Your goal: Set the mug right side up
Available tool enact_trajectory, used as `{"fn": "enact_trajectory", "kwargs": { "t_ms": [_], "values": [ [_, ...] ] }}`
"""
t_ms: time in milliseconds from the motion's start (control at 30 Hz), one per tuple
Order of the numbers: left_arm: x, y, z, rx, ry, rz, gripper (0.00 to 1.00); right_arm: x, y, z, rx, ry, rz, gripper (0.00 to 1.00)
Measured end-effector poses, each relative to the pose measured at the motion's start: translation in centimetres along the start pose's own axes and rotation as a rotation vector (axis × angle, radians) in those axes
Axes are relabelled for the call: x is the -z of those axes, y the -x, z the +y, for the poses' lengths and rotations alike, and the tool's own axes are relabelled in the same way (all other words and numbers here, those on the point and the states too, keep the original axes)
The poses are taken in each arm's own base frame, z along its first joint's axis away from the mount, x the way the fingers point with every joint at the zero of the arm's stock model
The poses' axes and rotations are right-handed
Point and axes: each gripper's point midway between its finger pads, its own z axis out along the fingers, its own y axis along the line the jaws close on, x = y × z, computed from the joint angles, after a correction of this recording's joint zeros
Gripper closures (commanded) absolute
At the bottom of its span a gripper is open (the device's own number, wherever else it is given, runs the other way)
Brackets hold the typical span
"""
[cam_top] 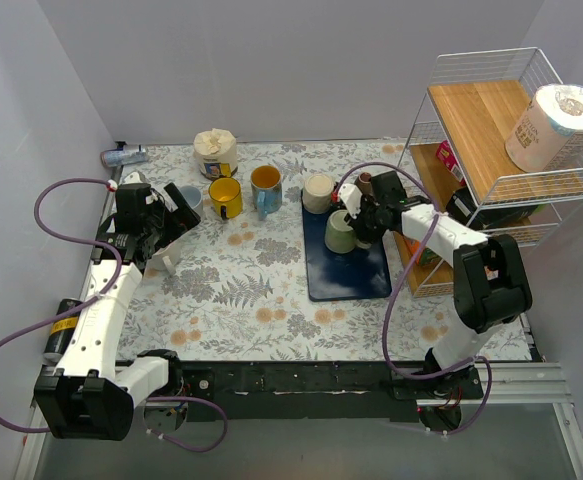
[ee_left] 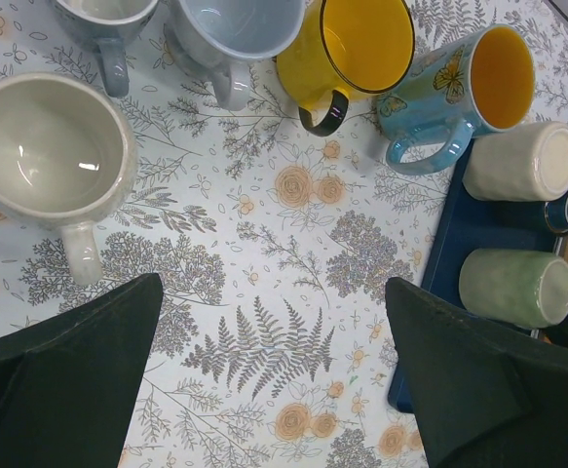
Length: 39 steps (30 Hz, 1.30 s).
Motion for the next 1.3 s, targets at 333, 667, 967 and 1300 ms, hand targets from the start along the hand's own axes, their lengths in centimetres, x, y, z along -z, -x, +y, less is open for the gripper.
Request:
{"fn": "enact_trajectory", "kwargs": {
  "t_ms": [333, 667, 967, 1300],
  "values": [
    [0.3, -0.2, -0.6, 0.01, -0.037, 0.009, 0.02, 2.7, 1.2, 6.0, -0.178, 0.083, 0.002, 0.99],
    [1.2, -1.2, -2.8, 0.03, -0.169, 0.053, 0.02, 4.2, 1.7, 7.6, -0.481, 0.101, 0.006, 0.99],
    [2.5, -3.5, -7.0, 0.042, -0.444, 0.157, 0.02, 8.2, 6.6, 8.8, -0.717, 0.158, -0.19, 0.99],
    [5.9, -6.1, -12.4, 0.034, -0.793, 0.297, 0.02, 12.3, 12.3, 8.8, -0.916, 0.248, -0.431, 0.99]
  ]
}}
